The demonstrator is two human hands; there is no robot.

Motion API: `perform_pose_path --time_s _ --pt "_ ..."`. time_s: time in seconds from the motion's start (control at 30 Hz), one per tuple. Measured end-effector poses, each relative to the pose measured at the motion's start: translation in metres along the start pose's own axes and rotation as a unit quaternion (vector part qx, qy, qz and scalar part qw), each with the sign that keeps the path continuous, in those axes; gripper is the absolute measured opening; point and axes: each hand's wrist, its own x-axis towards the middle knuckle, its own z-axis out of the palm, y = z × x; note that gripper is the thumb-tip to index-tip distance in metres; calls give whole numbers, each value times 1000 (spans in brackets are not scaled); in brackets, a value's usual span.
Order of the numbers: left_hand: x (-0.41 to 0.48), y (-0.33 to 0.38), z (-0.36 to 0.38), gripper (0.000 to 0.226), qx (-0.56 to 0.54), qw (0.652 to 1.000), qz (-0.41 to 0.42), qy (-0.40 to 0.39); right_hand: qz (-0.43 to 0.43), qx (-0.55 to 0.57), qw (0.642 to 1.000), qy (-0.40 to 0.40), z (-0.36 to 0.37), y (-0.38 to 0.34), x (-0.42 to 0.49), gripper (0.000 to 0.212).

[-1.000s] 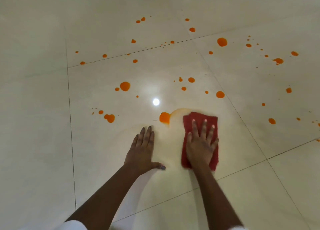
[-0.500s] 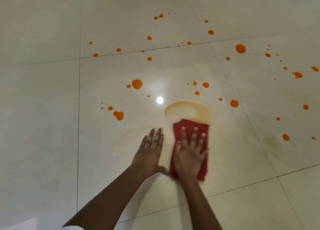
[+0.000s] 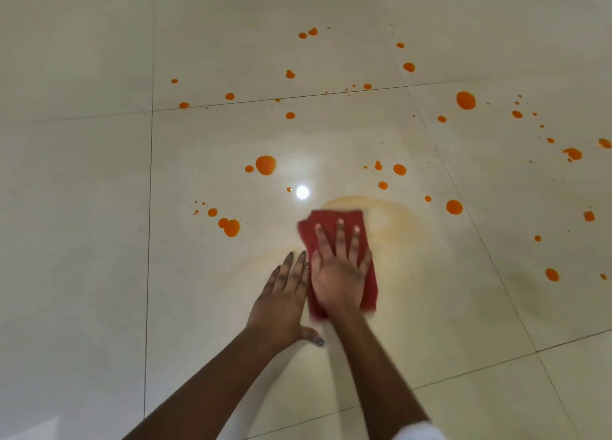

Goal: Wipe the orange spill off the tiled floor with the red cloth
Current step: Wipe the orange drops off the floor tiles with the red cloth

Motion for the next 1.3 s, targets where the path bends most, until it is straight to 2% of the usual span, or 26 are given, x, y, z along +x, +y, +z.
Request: perform_pose_path --time_s 0.03,0.07,0.17,0.23,0.27,0.3,0.37,0.43,0.47,0.5,0.57,0.63,0.7,0.8,0.9,0.97,1.03,1.1,1.13,1.23,1.3 --pt "0 -2 0 129 1 1000 3 -2 -32 -21 999 -16 -4 1 25 53" --pt "0 -3 0 129 2 1000 7 -3 -26 -34 999 -21 -11 10 50 52" --pt "0 -5 0 129 -8 1000 16 -3 128 -4 992 8 -30 67 70 53" --pt "1 -5 0 128 -20 1000 12 -13 218 45 974 38 -27 84 33 54" --pt "2 -5 0 128 -24 1000 10 -13 231 37 971 56 -20 76 7 55" --pt "2 -4 1 127 -23 1000 9 -12 212 22 975 68 -12 58 -14 55" --pt "3 -5 -1 127 -14 1000 13 -14 119 17 991 56 2 19 -23 57" --pt "4 -6 0 127 -7 1000 12 -21 -9 -7 1000 20 0 1 10 55" --pt "4 -7 0 128 -8 1000 10 -21 -26 -20 999 0 -5 8 32 54" --pt "3 -7 0 128 -7 1000 10 -21 0 -29 1000 0 -12 26 50 54" --pt "3 -7 0 130 -7 1000 10 -21 123 -19 992 20 -25 75 58 55" --pt "3 -6 -1 130 -10 1000 8 -27 219 29 974 43 -29 106 26 55" --pt "4 -5 -1 130 -11 1000 8 -23 239 27 970 38 -20 91 -13 56" --pt "1 -4 -4 123 -11 1000 16 -11 112 15 994 9 -2 29 -38 60" --pt "-11 -27 -10 118 -6 1000 -17 7 -23 -12 999 -24 -3 2 -6 64" --pt "-24 -56 -16 120 -8 999 -49 17 -8 -33 999 -7 -9 14 21 60" --pt "-39 -82 -19 121 0 997 -77 16 84 -11 996 17 -8 31 23 55" --pt "-49 -96 -19 127 -25 992 -121 13 143 7 989 48 -2 26 -4 55" --pt "-51 -99 -19 132 -44 988 -145 15 131 10 990 49 4 10 -25 56" --pt "-51 -106 -15 134 -67 983 -173 12 -16 4 1000 -12 25 -53 -61 56" --pt "-50 -108 -12 129 -66 983 -169 19 -134 -26 991 13 27 -87 -28 53"
